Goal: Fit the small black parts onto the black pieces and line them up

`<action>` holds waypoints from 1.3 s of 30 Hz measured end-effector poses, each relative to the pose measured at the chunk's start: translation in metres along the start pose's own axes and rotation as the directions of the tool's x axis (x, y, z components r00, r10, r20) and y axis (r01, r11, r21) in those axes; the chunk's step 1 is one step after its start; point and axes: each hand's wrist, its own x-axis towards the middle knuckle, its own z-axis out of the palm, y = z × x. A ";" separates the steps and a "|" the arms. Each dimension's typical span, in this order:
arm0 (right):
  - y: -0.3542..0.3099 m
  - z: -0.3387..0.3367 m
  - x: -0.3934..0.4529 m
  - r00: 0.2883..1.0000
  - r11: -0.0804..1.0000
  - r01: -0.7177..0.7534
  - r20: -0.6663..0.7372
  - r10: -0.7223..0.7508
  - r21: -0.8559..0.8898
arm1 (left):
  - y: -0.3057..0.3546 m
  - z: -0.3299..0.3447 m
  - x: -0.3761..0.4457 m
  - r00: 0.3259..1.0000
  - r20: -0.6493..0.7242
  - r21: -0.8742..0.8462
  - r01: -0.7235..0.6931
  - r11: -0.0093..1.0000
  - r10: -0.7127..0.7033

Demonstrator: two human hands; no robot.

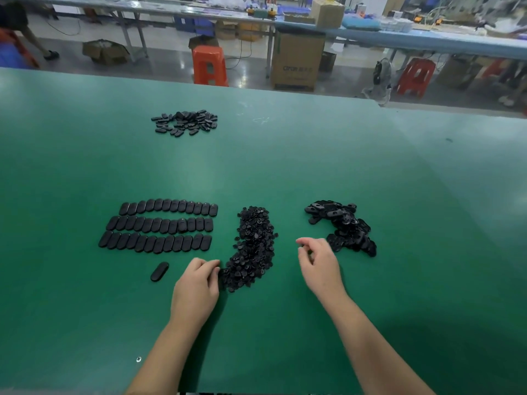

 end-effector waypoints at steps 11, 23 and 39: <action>0.006 -0.015 0.019 0.986 0.900 -0.077 0.103 0.133 -0.430 | 0.001 0.000 -0.003 0.998 -0.033 0.034 -0.044 0.998 0.045; 0.004 -0.016 0.020 0.985 0.975 -0.143 0.068 0.156 -0.168 | 0.004 -0.003 -0.003 0.999 -0.034 0.009 -0.038 0.999 0.038; -0.012 0.026 -0.024 0.993 0.817 -0.114 0.055 0.101 0.565 | 0.008 -0.008 -0.009 0.982 -0.140 -0.086 -0.137 0.987 0.124</action>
